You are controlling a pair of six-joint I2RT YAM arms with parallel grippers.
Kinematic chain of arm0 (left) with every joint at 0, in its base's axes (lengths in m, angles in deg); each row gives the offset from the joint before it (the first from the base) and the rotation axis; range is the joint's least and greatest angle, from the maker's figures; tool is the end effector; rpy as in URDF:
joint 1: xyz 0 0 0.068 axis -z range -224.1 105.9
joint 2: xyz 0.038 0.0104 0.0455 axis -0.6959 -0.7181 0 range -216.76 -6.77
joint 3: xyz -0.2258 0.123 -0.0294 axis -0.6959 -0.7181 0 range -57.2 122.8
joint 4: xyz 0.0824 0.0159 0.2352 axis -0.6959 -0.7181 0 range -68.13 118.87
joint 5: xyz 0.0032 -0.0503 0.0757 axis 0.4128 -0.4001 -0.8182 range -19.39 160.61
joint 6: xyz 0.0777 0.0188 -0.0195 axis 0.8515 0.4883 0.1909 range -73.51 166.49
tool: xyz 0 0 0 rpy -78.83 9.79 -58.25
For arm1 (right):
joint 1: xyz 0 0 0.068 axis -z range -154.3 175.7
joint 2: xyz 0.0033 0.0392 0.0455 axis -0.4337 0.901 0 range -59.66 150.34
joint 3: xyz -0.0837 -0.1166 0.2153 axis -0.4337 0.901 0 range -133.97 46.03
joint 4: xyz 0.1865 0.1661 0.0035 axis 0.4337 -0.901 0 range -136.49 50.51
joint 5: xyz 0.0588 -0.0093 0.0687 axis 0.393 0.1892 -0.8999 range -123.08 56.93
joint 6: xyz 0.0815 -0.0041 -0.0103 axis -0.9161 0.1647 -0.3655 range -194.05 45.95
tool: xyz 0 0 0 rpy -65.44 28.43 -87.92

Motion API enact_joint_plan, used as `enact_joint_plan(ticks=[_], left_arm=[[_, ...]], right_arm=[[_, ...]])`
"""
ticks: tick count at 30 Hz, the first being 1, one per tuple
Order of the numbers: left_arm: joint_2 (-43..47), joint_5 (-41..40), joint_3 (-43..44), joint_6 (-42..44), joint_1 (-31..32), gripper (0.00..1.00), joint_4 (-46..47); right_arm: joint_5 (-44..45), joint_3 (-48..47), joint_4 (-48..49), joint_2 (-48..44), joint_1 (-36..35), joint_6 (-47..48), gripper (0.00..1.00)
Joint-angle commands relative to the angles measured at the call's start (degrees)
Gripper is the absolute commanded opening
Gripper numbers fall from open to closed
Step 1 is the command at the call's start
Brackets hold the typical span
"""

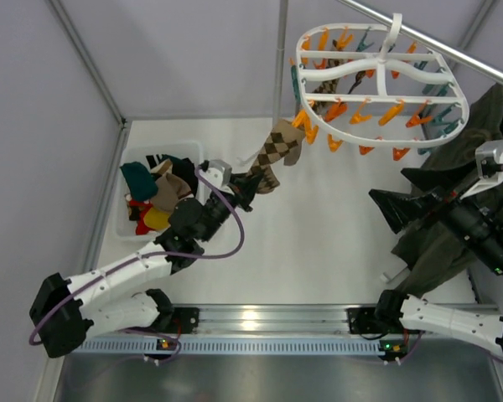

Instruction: Remove the socks clipped to the hanger

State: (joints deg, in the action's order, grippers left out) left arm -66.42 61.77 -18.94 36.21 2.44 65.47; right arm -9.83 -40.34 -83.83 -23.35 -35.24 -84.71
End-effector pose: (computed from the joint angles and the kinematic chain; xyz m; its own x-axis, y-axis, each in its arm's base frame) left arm 0.1951 -0.1899 0.3378 0.0676 -0.3278 -0.9423 0.6376 0.7407 -0.2119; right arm 0.0544 0.0399 0.4919 -0.0657 0.2316 -0.9706 -0.6108 0.7598 0.2226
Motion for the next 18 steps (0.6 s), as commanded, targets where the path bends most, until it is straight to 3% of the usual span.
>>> enact_joint_plan(ticks=[1, 5, 10, 14, 18], left_arm=[[-0.01, -5.47, 1.46, 5.6, 7.49, 0.0, 0.58], [-3.79, -9.52, 5.15, 9.4, 18.03, 0.0, 0.49], [-8.62, -10.76, 10.16, 12.56, 25.08, 0.0, 0.67], [-18.6, -15.48, 17.43, 16.42, 32.62, 0.0, 0.67], [-23.37, -16.73, 21.41, 16.53, 33.61, 0.0, 0.58]], right_arm=[[3.47, -3.36, -2.76, 2.7, 0.48, -2.0, 0.99], [3.65, -5.03, -3.3, 3.94, 0.48, -3.31, 1.0], [4.27, -6.71, -4.79, 4.2, 0.48, -3.93, 0.99], [1.99, -8.8, -6.54, 5.07, 0.48, -4.37, 0.98], [-0.74, -9.7, -7.52, 6.22, 0.48, -4.29, 0.97]])
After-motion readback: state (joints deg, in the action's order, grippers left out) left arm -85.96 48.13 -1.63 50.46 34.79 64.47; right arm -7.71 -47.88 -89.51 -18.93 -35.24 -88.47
